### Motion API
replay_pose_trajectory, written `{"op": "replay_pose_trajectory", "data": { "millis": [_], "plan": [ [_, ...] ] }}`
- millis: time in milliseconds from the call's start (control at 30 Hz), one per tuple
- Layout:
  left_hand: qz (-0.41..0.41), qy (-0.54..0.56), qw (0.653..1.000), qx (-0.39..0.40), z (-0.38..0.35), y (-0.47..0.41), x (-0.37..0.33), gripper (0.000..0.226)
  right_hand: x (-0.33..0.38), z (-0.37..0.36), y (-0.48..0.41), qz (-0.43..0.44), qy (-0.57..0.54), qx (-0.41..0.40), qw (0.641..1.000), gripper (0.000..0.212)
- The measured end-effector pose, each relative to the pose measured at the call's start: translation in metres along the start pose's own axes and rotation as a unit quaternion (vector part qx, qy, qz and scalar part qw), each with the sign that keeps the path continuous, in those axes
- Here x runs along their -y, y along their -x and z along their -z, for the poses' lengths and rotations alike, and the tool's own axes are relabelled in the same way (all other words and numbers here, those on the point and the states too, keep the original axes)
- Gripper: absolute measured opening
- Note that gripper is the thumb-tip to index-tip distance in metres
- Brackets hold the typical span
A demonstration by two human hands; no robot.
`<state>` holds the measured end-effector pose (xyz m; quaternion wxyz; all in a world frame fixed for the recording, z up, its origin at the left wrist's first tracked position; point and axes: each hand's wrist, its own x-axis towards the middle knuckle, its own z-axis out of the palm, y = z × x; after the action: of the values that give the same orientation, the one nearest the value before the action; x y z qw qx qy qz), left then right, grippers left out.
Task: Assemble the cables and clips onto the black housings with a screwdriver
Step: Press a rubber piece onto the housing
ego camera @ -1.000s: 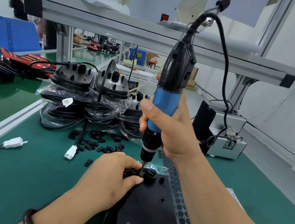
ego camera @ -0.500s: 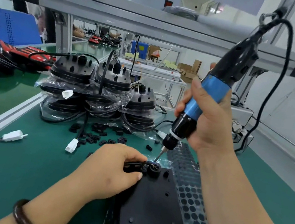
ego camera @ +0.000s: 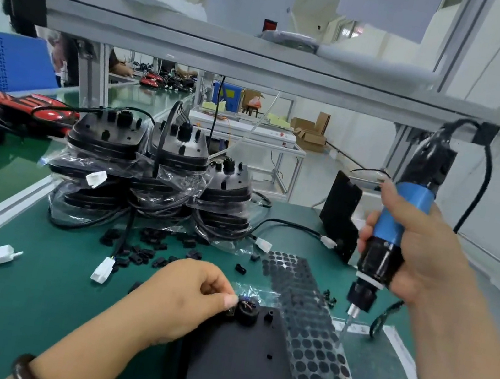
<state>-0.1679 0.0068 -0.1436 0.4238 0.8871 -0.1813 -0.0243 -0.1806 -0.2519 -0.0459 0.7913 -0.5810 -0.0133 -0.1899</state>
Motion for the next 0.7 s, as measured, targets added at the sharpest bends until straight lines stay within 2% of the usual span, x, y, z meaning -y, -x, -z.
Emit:
{"op": "replay_pose_trajectory", "data": {
  "millis": [100,200,400,700],
  "plan": [
    [0.002,0.007,1.0,0.014,0.001,0.001,0.002,0.013,-0.008,0.026,-0.002,-0.05,0.022,-0.032,0.998,0.052],
    [0.002,0.036,0.999,0.023,0.002,0.0,0.001,0.01,-0.016,0.046,-0.005,-0.079,0.026,-0.057,0.995,0.051],
    [0.015,0.061,0.998,0.018,0.001,-0.001,0.001,0.01,-0.027,0.069,-0.009,-0.079,0.041,-0.09,0.992,0.055],
    [0.031,0.084,0.996,0.005,-0.001,0.001,-0.002,0.01,-0.041,0.081,-0.015,-0.067,0.041,-0.075,0.994,0.053]
  ]
}}
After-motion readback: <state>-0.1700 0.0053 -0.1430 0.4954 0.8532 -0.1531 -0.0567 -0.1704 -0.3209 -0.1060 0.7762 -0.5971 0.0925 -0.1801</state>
